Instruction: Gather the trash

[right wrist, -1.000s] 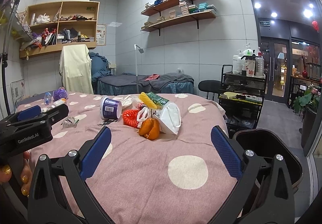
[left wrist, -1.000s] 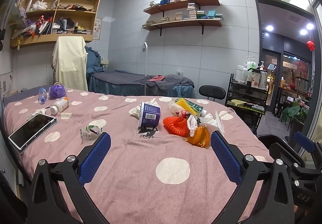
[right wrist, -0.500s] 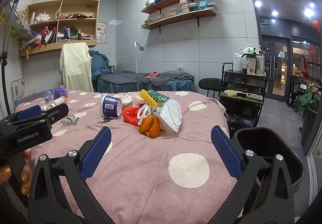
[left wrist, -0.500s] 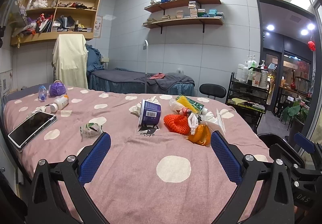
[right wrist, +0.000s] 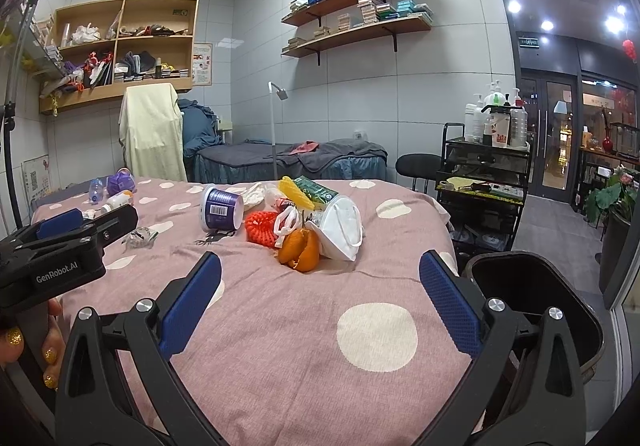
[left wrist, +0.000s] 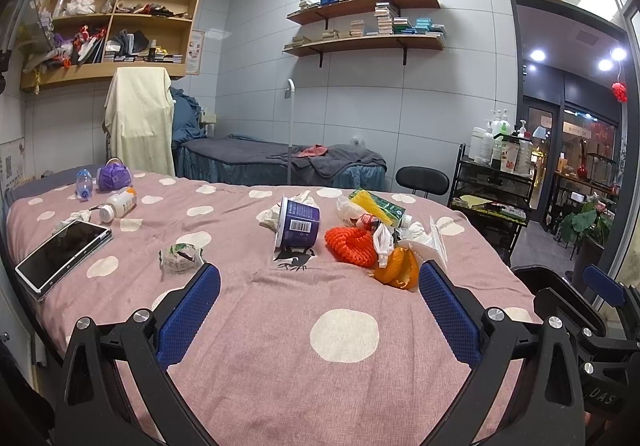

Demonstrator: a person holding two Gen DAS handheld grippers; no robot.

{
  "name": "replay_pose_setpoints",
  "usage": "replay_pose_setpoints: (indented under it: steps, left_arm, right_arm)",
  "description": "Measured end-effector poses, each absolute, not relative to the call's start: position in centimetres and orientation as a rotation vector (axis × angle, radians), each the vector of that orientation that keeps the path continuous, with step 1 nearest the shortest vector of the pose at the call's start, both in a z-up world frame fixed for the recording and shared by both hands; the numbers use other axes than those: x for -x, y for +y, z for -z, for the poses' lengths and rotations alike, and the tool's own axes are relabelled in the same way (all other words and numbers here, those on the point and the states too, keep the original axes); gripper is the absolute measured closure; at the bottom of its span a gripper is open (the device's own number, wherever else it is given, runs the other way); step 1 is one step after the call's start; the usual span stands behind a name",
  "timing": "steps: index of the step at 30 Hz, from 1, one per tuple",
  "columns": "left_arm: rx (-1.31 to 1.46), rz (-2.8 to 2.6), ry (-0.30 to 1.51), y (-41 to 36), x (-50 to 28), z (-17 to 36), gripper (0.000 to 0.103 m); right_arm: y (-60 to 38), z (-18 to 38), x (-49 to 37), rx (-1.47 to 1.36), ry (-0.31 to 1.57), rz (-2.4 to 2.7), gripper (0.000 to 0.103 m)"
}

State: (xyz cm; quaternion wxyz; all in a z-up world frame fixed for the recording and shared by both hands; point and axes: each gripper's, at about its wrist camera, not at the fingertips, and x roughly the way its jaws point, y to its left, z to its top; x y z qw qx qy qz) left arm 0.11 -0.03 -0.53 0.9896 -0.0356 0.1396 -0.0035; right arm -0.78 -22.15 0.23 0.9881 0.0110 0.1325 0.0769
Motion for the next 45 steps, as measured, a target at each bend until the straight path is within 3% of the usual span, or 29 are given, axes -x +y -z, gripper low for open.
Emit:
replay_pose_setpoints:
  steps: [26, 36, 45]
  left_arm:
    - [0.084, 0.013, 0.294, 0.0, -0.3, 1.2, 0.006]
    - [0.086, 0.039, 0.437, 1.8, -2.2, 3.6, 0.006]
    - [0.086, -0.044, 0.610, 8.1, -7.0, 4.1, 0.006]
  right_arm:
    - [-21.7, 0.2, 0.3, -0.015, 0.294, -0.164, 0.005]
    - [-20.3, 1.2, -3.2, 0.056, 0.463, -0.295, 0.005]
    - [-17.8, 1.2, -8.3, 0.087, 0.613, -0.450, 0.005]
